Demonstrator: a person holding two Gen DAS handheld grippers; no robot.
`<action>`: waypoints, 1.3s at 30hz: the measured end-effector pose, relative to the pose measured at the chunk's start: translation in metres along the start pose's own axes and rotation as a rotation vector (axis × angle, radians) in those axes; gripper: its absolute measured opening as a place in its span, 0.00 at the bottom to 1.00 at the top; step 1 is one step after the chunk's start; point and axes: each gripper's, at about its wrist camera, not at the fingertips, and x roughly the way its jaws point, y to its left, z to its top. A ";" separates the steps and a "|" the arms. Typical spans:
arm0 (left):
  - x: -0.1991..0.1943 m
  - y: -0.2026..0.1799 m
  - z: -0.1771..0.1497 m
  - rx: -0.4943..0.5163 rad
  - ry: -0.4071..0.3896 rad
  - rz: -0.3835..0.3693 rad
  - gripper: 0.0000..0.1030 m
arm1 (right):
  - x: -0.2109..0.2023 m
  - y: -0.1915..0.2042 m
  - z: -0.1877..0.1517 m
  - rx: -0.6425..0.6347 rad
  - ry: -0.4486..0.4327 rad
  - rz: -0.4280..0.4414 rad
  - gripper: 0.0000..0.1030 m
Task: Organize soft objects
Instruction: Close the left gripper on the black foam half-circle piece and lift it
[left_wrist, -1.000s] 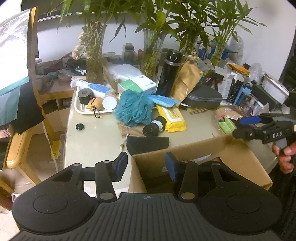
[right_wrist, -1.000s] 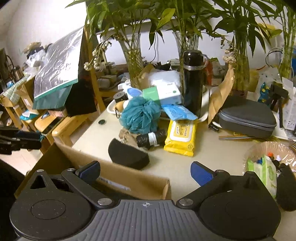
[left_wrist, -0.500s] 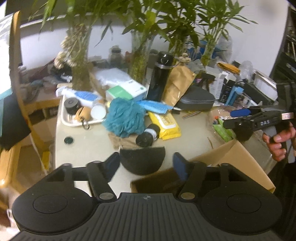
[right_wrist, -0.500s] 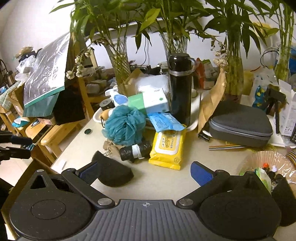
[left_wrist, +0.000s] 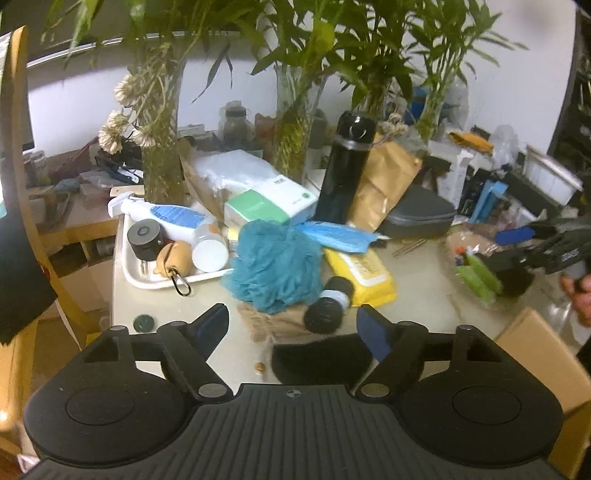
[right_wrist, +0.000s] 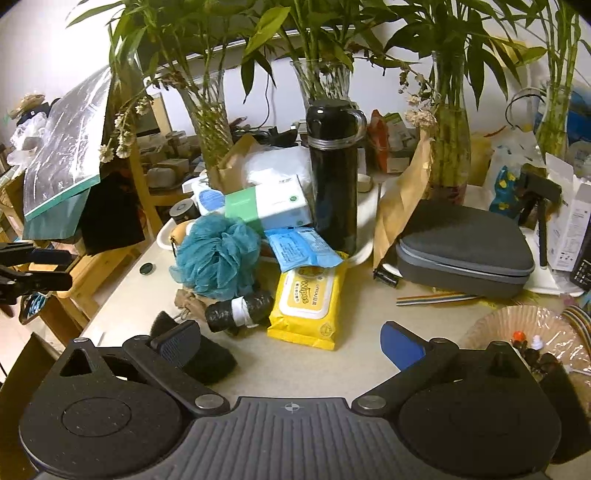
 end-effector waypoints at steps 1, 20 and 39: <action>0.004 0.002 0.001 0.014 0.006 0.000 0.75 | 0.001 -0.001 0.000 -0.002 0.000 -0.003 1.00; 0.111 -0.004 -0.021 0.422 0.263 -0.280 0.75 | 0.019 -0.017 0.011 0.083 0.043 -0.084 1.00; 0.169 -0.027 -0.039 0.573 0.491 -0.453 0.84 | 0.024 -0.019 0.011 0.112 0.075 -0.099 1.00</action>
